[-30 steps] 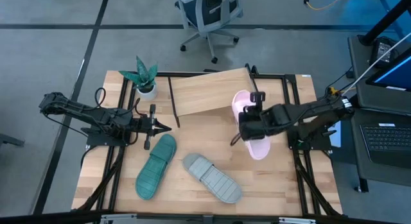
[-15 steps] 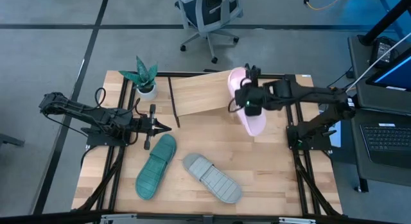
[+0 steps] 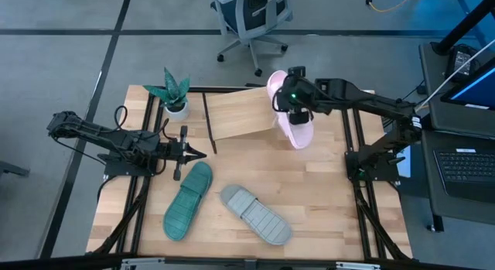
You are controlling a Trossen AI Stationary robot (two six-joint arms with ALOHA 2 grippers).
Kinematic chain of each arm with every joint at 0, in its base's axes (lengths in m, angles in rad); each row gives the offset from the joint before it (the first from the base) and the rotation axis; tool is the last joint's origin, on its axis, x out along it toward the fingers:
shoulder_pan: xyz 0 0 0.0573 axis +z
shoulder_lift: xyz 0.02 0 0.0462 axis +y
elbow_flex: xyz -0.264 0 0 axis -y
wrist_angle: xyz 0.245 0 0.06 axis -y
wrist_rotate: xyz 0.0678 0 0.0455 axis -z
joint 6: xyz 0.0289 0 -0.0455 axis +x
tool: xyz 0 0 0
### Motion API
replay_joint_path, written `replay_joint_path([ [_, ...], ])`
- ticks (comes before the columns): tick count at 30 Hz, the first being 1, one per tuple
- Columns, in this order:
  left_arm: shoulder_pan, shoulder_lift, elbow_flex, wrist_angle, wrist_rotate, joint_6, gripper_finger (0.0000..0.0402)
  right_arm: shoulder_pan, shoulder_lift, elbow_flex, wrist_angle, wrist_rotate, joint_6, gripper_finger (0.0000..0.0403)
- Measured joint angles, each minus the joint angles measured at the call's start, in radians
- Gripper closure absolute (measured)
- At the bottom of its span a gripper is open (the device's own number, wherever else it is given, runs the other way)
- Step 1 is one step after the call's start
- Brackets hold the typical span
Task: Pick and place slides into the shelf
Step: Put the pink pair of slides on the shelf
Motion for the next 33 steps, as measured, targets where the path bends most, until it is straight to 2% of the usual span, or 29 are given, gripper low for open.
replay_joint_path([
  [9, 0.0, 0.0, 0.0, 0.0, 0.0, 0.0, 0.0401, -0.099, 0.038, 0.0, 0.07, -0.072, -0.088, 0.039],
  [16, 0.0, 0.0, 0.0, 0.0, 0.0, 0.0, 0.0401, -0.144, 0.038, 0.0, 0.093, -0.078, -0.137, 0.039],
  [33, 0.0, 0.0, 0.0, 0.0, 0.0, 0.001, 0.0401, -0.177, 0.065, 0.0, 0.091, -0.14, -0.126, 0.039],
])
